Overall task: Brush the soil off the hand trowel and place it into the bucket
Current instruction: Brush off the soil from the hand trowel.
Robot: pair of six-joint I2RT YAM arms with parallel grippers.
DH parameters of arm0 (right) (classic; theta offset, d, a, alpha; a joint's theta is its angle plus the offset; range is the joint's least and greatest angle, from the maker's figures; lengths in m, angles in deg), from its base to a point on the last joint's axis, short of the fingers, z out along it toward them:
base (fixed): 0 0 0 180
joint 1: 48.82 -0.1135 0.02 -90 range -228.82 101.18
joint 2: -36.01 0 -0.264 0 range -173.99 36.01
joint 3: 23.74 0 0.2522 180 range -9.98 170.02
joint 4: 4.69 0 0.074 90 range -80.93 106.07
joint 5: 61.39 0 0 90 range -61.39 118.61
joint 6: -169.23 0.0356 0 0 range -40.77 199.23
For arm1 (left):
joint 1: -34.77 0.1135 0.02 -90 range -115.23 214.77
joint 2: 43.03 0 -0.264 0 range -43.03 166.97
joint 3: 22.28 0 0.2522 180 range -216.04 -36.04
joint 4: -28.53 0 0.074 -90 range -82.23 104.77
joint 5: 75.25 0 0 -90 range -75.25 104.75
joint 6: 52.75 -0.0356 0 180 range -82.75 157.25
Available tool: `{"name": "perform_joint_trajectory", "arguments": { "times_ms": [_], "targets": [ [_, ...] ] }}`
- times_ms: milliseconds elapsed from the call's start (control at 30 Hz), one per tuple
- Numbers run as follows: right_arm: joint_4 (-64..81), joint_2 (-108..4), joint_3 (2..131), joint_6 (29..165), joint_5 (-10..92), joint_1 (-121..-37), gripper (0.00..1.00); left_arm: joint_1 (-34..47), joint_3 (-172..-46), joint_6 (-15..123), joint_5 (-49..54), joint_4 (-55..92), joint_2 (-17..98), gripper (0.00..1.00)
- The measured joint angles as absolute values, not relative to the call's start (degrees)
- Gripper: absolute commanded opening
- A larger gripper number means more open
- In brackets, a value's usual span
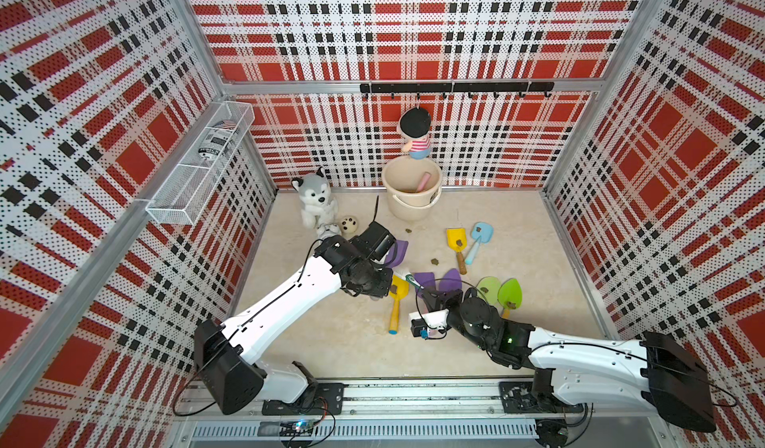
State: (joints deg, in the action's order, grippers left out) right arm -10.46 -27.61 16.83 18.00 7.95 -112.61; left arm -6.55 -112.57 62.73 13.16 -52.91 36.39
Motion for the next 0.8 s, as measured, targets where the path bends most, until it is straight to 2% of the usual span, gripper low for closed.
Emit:
{"name": "perform_joint_trajectory", "arguments": {
  "times_ms": [233,433,633,800],
  "targets": [
    [-16.6,-30.7,16.4,9.3,5.0,-112.2,0.00,-6.5,-112.1,63.1,12.6,-50.7,36.0,0.00],
    [-21.7,-31.2,15.3,4.1,4.7,-106.7,0.00,-6.7,-110.8,63.1,11.7,-49.6,35.4,0.00],
    [-25.5,-30.2,15.0,4.5,5.4,-101.4,0.00,-6.8,-109.0,63.1,10.7,-50.0,35.0,0.00],
    [-26.2,-29.9,12.2,7.9,6.3,-100.2,0.00,-6.5,-109.1,63.1,10.4,-50.0,33.9,0.00]
  ]
}}
